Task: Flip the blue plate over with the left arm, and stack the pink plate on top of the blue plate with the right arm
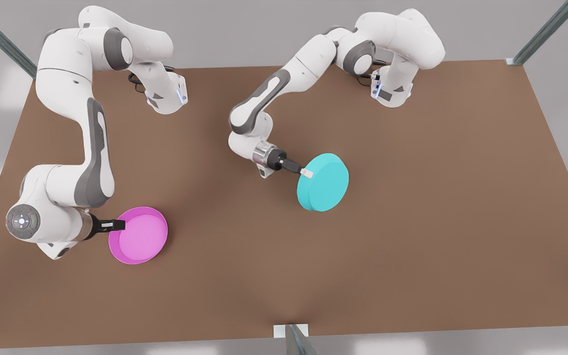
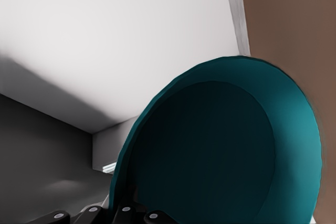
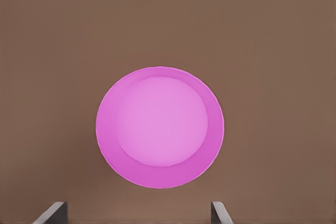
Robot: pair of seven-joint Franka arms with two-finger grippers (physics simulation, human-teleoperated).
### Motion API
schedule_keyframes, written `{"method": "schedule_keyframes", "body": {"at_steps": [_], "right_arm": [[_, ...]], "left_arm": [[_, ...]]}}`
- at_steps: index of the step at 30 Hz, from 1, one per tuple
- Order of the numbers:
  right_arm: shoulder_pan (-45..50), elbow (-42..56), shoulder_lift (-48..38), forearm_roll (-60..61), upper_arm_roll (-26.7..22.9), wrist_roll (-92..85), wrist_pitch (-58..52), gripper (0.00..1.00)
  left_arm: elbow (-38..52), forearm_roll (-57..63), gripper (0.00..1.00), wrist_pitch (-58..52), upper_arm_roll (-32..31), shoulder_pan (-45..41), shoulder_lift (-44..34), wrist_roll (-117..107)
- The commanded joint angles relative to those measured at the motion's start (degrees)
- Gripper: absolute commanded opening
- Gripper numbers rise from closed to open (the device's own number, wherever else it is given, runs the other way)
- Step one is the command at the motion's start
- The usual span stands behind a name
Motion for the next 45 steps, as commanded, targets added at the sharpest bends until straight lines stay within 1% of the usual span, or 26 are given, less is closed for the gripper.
{"method": "schedule_keyframes", "body": {"at_steps": [1, 3, 9, 10, 14, 15, 16, 23, 25, 31, 38, 42, 43, 45], "right_arm": [[0.0, 0.0, 0.0, 0.0, 0.0, 0.0, -0.1, 1.0], [0.0, -0.1, -0.1, 0.0, 0.0, 0.0, -0.1, 1.0], [-0.1, 0.0, -0.1, 0.0, 0.0, 0.0, 0.0, 1.0], [-0.1, -0.1, -0.1, 0.0, 0.0, -0.1, -0.1, 1.0], [-0.2, -0.1, -0.1, 0.0, 0.0, -0.2, -0.1, 1.0], [-0.3, 0.0, -0.1, 0.0, 0.0, -0.2, -0.1, 1.0], [-0.2, -0.1, -0.1, 0.2, 0.0, -0.2, -0.1, 1.0], [-0.5, -0.1, 0.2, 0.4, 0.0, -0.4, 0.6, 1.0], [-0.5, 0.2, 0.5, 0.3, 0.0, -0.4, 0.6, 1.0], [-0.6, 0.0, 0.5, 0.4, -0.1, -0.4, 0.6, 1.0], [-0.7, 0.0, 0.6, 0.4, -0.1, -0.3, 0.3, 1.0], [-0.7, 0.1, 1.0, 0.5, -0.1, -0.2, 0.2, 1.0], [-0.8, 0.0, 1.0, 0.6, -0.1, -0.2, 0.0, 1.0], [-0.8, -0.1, 1.0, 1.1, -0.1, 0.1, -0.3, 1.0]], "left_arm": [[0.0, -6.9, 0.21, 0.0, 0.6, -0.4, 0.4, -0.1], [0.0, -7.6, 0.21, 0.1, 1.8, -1.2, 1.6, -0.2], [-0.1, -7.7, 0.21, 0.1, 2.4, -2.3, 5.3, -0.7], [-0.1, -10.0, 0.21, 0.3, 5.4, -3.4, 5.9, -0.7], [-0.2, -10.3, 0.21, 0.6, 5.8, -3.8, 6.1, -0.7], [-0.3, -10.2, 0.83, 0.5, 5.8, -4.0, 6.1, -0.7], [-0.7, -10.2, 1.0, 0.5, 5.9, -4.4, 6.1, -1.3], [-0.6, -11.0, 1.0, 0.3, 6.1, -6.0, 6.6, -1.6], [-0.7, -13.4, 1.0, -0.2, 6.2, -6.9, 6.6, -2.6], [-0.7, -22.2, 1.0, -2.8, 6.1, -10.1, 6.6, -2.8], [0.4, -38.2, 1.0, -6.9, 4.7, -15.4, 6.4, -8.6], [4.1, -42.1, 1.0, -12.4, 2.7, -15.6, 5.4, -8.6], [4.4, -42.5, 1.0, -13.1, 2.7, -15.3, 4.1, -8.0], [4.1, -43.9, 1.0, -13.1, 3.7, -15.0, -4.5, -4.9]]}}
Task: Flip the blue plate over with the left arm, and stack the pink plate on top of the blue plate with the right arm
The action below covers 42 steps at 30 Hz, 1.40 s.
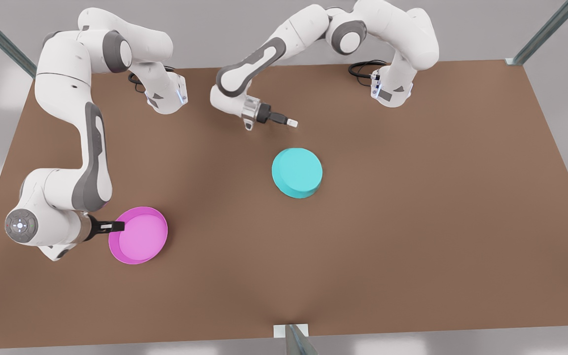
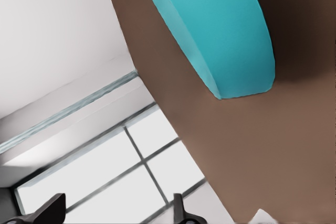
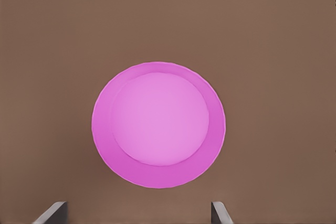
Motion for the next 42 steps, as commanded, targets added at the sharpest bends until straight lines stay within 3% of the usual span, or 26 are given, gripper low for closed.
{"method": "schedule_keyframes", "body": {"at_steps": [1, 3, 6, 7, 9, 10, 11, 12, 15, 26, 28, 42], "right_arm": [[-0.3, -0.1, -0.1, 0.9, -0.2, 0.1, -0.2, 1.0], [-4.0, -0.2, -0.2, 3.3, 0.0, 0.1, -2.0, 1.0], [-9.4, -3.2, 0.0, 6.3, 0.1, -1.1, -1.4, 1.0], [-10.1, -4.4, -0.3, 6.6, 0.1, -1.2, -2.6, 1.0], [-10.4, -7.5, -0.7, 6.4, 1.4, -1.1, -1.5, 1.0], [-10.1, -7.6, -0.3, 6.1, 2.0, -1.1, -0.4, 1.0], [-10.2, -9.4, -0.2, 6.4, 3.3, -1.1, 4.0, 1.0], [-10.7, -14.3, -1.6, 6.4, 4.7, -1.1, 9.2, 1.0], [-19.7, -20.2, -1.8, 5.1, 12.0, -3.7, 16.8, 1.0], [-26.5, -25.0, 2.8, 0.4, 17.0, -6.6, 35.0, 1.0], [-30.4, -25.0, 4.4, 0.2, 20.7, -7.1, 36.3, 1.0], [-31.5, -27.4, 7.7, 0.3, 22.8, -6.4, 43.4, 0.99]], "left_arm": [[0.0, -2.5, 1.0, -0.4, 0.1, 0.2, -0.8, 1.4], [0.1, -2.3, 1.0, -0.9, 0.5, 4.9, -6.1, 8.7], [0.5, -4.0, 1.0, 6.3, -0.5, 22.2, -17.4, 17.0], [0.2, -8.4, 1.0, 10.4, -3.7, 33.2, -23.8, 18.8], [-3.5, -14.9, 1.0, 17.5, -23.0, 62.8, -35.4, 18.1], [-11.6, -19.3, 1.0, 23.7, -26.1, 72.2, -42.7, 15.2], [-21.6, -21.9, 1.0, 29.3, -26.0, 75.9, -49.6, 12.2], [-23.4, -22.2, 1.0, 29.6, -25.7, 78.3, -51.1, 13.2], [-23.0, -22.5, 1.0, 28.1, -25.0, 80.1, -50.3, 13.2], [-21.7, -21.9, 1.0, 28.1, -26.5, 78.9, -49.2, 11.9], [-20.6, -21.8, 1.0, 28.6, -26.6, 78.8, -48.4, 11.6], [-20.7, -22.1, 1.0, 29.3, -26.6, 77.4, -48.3, 11.1]]}}
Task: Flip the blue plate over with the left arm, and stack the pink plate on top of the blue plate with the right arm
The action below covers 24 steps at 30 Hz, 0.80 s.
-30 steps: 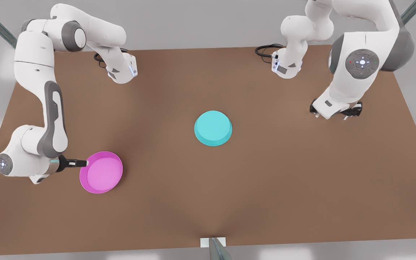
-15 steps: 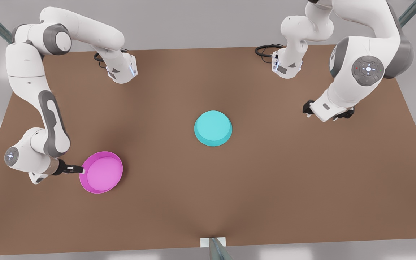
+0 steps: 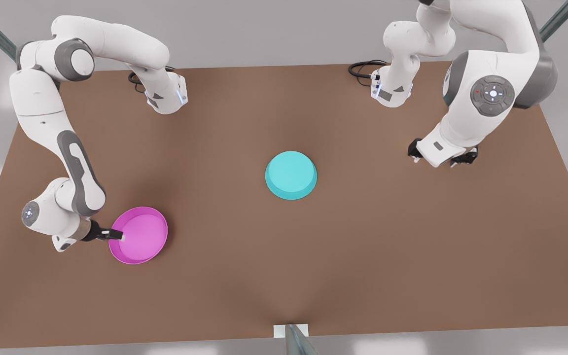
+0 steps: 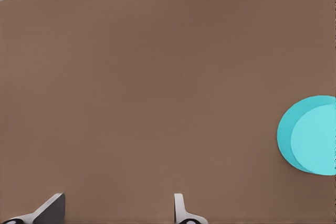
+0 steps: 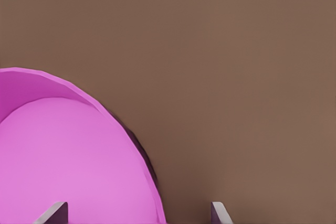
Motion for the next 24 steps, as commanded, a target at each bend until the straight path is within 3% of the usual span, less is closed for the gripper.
{"method": "schedule_keyframes", "body": {"at_steps": [1, 2, 4, 16, 20, 24], "right_arm": [[0.0, 0.0, 0.0, 0.0, 0.0, 0.0, 0.0, 0.86], [0.1, 0.0, 0.1, 0.0, 0.0, 0.0, 0.1, 0.71], [0.2, 0.0, 0.3, 0.0, -0.1, 0.0, 0.8, 0.59], [0.0, 0.0, 1.2, -0.2, 0.0, 0.0, 1.4, 0.59], [0.2, 0.1, 1.2, -0.2, 0.0, -0.1, 1.4, 0.41], [0.3, 0.1, 1.2, -0.2, 0.0, -0.1, 1.4, 0.32]], "left_arm": [[0.0, -0.5, 1.0, 0.0, 0.0, 0.1, 0.0, 0.0], [2.0, 0.5, 1.0, -0.2, 0.2, 0.3, 1.4, 0.4], [2.8, 0.9, 1.0, -0.9, -0.4, -0.7, 1.3, 0.1], [2.7, 0.8, 1.0, -0.9, 0.1, 0.0, 1.2, 0.0], [2.7, 0.8, 1.0, -0.8, 0.2, 0.0, 1.2, 0.0], [2.7, 0.9, 1.0, -0.6, 0.3, 0.0, 1.2, 0.0]]}}
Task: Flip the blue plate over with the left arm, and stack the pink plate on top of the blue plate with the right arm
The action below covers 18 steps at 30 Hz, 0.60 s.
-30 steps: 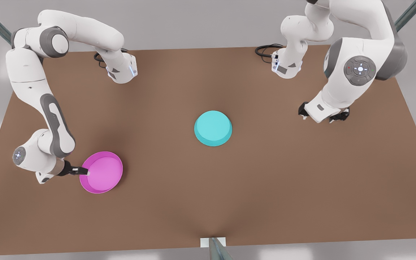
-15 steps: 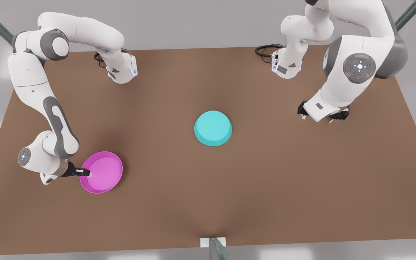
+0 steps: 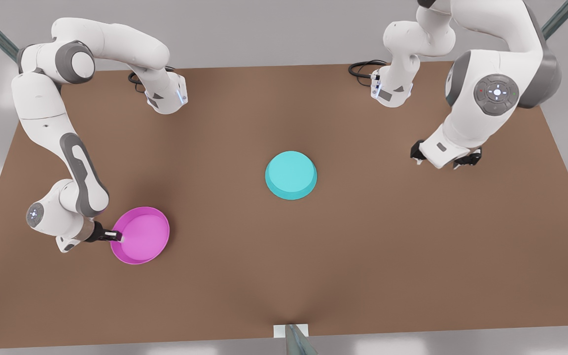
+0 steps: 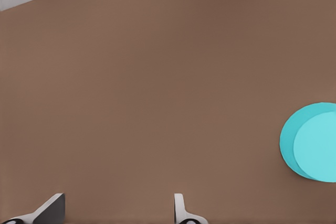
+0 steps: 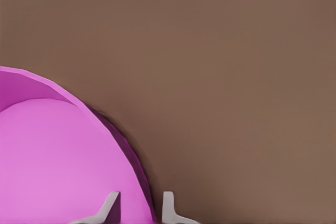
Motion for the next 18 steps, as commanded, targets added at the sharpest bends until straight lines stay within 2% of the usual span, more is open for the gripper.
{"method": "schedule_keyframes", "body": {"at_steps": [1, 4, 18], "right_arm": [[0.0, 0.0, 0.0, 0.0, 0.0, 0.0, 0.0, 0.29], [0.0, 0.0, 0.0, 0.0, 0.0, -0.1, 0.0, 0.21], [0.0, 0.1, -0.1, -0.8, 0.3, -0.1, -0.6, 0.21]], "left_arm": [[0.0, 0.1, 1.0, 0.0, 0.0, 0.0, 0.0, 0.0], [0.0, 0.1, 1.0, 0.1, 0.0, 0.1, 0.0, 0.0], [0.0, 0.2, 1.0, 0.6, -0.1, 0.0, 0.0, 0.0]]}}
